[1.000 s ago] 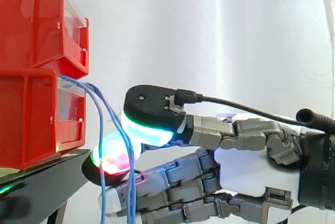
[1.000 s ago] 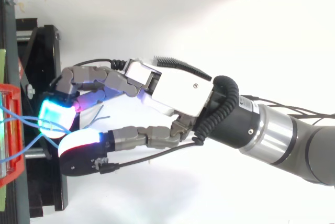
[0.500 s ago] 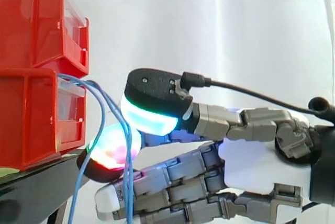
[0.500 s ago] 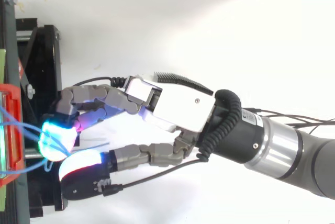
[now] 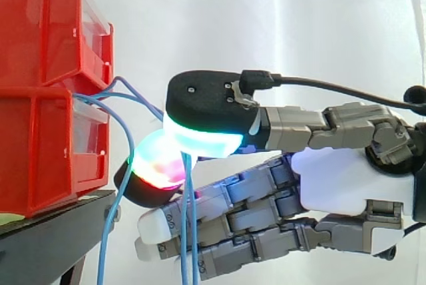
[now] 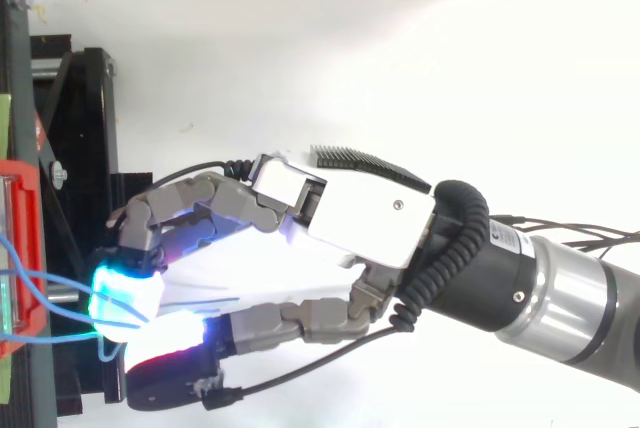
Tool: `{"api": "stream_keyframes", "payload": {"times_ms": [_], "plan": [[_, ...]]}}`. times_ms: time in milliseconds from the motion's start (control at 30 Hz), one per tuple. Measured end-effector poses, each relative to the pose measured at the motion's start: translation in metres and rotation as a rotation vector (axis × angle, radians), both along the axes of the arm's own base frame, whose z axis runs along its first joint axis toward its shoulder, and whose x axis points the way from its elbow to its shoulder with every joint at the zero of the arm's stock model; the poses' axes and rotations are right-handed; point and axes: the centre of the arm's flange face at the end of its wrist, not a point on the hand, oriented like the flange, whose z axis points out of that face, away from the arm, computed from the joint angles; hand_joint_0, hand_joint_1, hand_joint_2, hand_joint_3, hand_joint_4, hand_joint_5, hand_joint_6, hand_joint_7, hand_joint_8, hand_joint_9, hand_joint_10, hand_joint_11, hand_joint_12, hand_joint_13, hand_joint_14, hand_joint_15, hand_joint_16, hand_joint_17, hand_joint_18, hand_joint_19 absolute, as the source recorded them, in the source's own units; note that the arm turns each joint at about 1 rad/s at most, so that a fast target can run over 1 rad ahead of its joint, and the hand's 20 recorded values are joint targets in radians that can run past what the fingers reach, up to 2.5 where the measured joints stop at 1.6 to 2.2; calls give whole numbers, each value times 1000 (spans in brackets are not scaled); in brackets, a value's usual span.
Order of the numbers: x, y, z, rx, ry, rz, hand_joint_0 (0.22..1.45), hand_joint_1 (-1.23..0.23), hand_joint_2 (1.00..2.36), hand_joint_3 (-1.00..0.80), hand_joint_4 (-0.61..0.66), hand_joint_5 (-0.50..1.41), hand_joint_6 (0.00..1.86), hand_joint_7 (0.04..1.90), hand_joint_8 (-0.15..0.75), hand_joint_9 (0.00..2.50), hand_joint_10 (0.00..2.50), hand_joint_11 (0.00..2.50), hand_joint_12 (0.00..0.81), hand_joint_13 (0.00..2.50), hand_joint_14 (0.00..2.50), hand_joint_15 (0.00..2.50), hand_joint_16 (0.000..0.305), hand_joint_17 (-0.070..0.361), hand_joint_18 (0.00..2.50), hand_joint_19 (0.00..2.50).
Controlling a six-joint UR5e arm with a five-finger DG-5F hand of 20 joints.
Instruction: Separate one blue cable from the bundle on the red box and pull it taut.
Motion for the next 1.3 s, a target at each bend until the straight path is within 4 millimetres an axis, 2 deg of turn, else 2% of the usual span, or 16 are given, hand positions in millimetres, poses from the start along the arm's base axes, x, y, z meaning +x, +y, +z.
{"api": "stream_keyframes", "payload": {"times_ms": [67,133,167,267,433,467,567,767,967,1167,1300], "plan": [[-2,1,1,-2,17,-3,567,-913,1007,-416,167,-176,857,957,315,747,9,406,358,518,3,128,43,96,584,233],[-4,2,1,0,29,-3,545,-883,1004,-465,168,-170,850,973,316,749,9,413,362,521,4,132,43,98,589,230],[-5,2,0,2,33,-2,512,-806,1000,-500,187,-165,848,971,334,766,8,407,372,529,4,132,45,102,601,221],[-6,4,0,13,38,-1,497,-626,1000,-496,196,-155,839,987,348,787,10,400,383,541,4,137,47,105,613,223],[-6,5,2,32,35,1,503,-526,1001,-484,192,-147,828,1000,344,793,10,406,382,542,4,143,47,105,612,233],[-5,5,3,35,34,1,544,-576,1006,-410,182,-145,822,1026,336,789,11,399,370,536,6,141,44,99,594,248],[-3,6,10,42,34,2,554,-683,1014,-246,163,-150,832,1054,338,790,11,416,368,539,4,143,43,98,594,252],[-4,6,15,40,67,1,573,-810,1015,-148,132,-169,865,964,345,779,8,423,386,555,4,141,47,105,630,230],[-7,5,14,53,94,2,622,-916,1016,-223,115,-186,870,938,316,748,11,438,361,543,4,146,42,95,605,246],[-7,5,15,67,93,3,668,-963,1009,-381,113,-192,871,918,306,739,11,446,357,557,4,138,41,93,629,244],[-7,5,16,70,91,2,662,-963,1007,-412,135,-192,871,923,302,738,9,443,355,561,4,150,41,93,631,246]]}}
